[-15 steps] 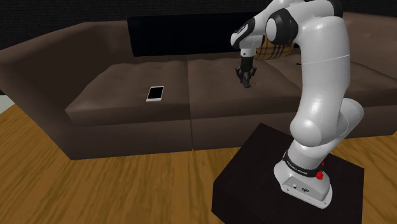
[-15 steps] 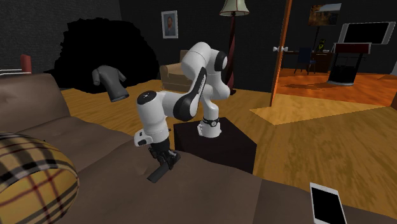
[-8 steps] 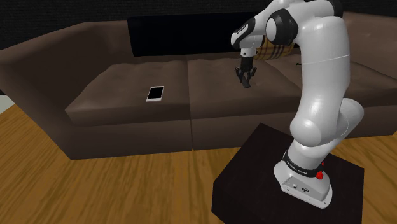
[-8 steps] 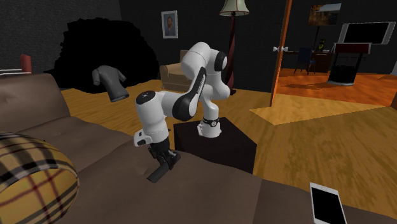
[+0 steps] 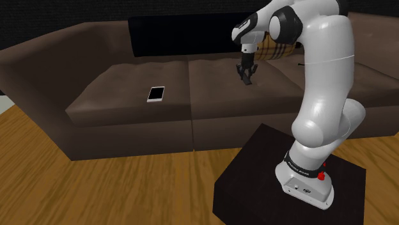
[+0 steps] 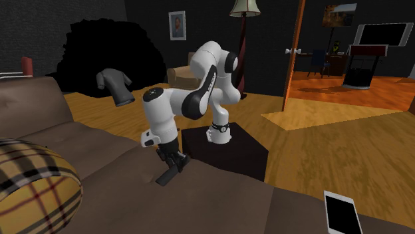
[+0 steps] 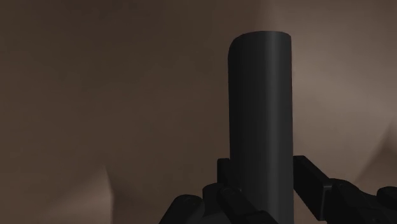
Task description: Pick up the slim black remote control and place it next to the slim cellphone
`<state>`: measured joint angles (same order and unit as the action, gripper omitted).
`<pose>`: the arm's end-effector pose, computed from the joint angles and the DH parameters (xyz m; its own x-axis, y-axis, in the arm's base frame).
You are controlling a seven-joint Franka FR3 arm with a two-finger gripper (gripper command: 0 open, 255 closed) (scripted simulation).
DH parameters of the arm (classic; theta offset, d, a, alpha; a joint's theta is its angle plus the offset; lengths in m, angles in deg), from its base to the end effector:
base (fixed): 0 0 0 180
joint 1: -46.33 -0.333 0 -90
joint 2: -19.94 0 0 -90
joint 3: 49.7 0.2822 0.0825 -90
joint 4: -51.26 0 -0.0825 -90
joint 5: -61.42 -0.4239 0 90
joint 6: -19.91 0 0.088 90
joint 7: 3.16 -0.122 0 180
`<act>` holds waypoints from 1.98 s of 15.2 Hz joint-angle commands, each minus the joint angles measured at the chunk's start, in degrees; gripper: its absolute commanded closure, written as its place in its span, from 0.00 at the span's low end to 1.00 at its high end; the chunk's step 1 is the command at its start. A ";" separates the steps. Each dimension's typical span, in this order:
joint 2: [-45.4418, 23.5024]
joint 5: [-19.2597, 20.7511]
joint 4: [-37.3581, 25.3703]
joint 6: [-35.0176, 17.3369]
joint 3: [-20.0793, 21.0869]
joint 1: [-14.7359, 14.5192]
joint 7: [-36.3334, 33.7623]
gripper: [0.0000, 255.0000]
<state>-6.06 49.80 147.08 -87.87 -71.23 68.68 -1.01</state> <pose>0.4974 -0.4341 0.2751 0.6878 -0.6956 -0.2074 -0.7142 -0.6996 -0.0220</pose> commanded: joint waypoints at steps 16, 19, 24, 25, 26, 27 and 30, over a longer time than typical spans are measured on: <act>4.11 1.13 -3.43 6.75 1.35 -4.44 -7.00 1.00; 4.15 0.85 -3.68 6.70 2.59 -6.83 -10.54 1.00; 3.18 0.18 -5.59 7.03 4.68 -10.55 -16.31 1.00; 2.82 0.03 -6.20 7.16 5.10 -11.26 -17.45 1.00; 2.42 -0.13 -6.89 7.32 5.52 -11.95 -18.58 1.00; 1.96 -0.29 -7.66 7.50 5.93 -12.63 -19.71 1.00; 0.25 -0.78 -10.49 8.21 7.15 -14.61 -23.06 1.00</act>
<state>-5.15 49.20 137.51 -79.76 -64.48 54.72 -22.92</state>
